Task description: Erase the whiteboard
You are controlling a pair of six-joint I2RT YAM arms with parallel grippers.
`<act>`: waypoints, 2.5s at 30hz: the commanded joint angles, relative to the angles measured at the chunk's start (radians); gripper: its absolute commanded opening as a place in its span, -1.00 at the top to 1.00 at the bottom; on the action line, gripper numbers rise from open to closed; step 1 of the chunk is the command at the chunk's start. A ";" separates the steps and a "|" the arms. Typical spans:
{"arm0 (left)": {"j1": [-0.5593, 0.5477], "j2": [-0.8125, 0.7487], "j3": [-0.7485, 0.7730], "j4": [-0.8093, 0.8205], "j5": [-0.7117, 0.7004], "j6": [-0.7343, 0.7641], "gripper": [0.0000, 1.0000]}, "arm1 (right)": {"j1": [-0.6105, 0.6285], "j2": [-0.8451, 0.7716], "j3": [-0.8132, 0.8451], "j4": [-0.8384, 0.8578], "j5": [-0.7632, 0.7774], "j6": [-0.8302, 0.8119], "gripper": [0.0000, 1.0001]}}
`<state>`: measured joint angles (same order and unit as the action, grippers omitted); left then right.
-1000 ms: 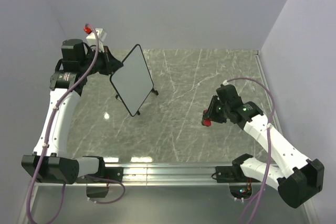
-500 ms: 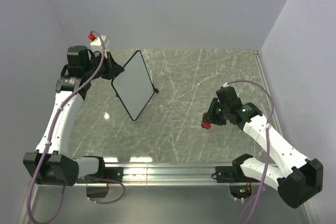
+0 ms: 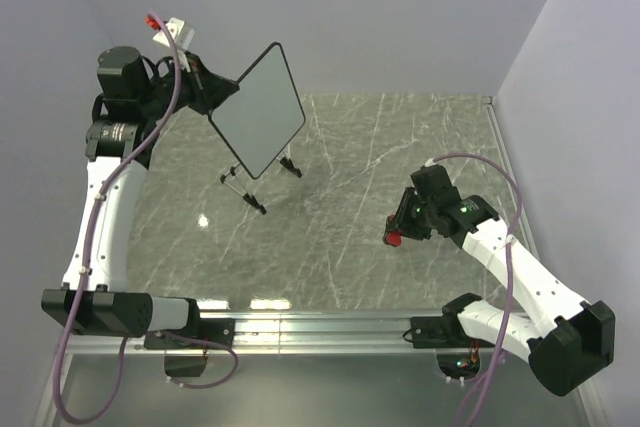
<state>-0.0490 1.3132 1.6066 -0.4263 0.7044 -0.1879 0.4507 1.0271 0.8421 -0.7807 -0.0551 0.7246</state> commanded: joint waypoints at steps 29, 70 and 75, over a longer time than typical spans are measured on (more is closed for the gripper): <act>0.008 -0.054 -0.155 0.092 -0.006 0.108 0.99 | -0.007 -0.010 -0.035 -0.025 -0.023 0.059 1.00; 0.038 0.089 -0.255 0.209 0.021 0.068 0.99 | -0.009 0.117 -0.002 0.023 -0.043 0.058 1.00; 0.038 0.097 -0.313 0.211 -0.042 0.041 0.78 | -0.009 0.151 0.018 0.037 -0.049 0.056 1.00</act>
<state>-0.0074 1.4025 1.3243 -0.1913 0.6792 -0.1371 0.4507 1.1694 0.8185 -0.7753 -0.0990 0.7872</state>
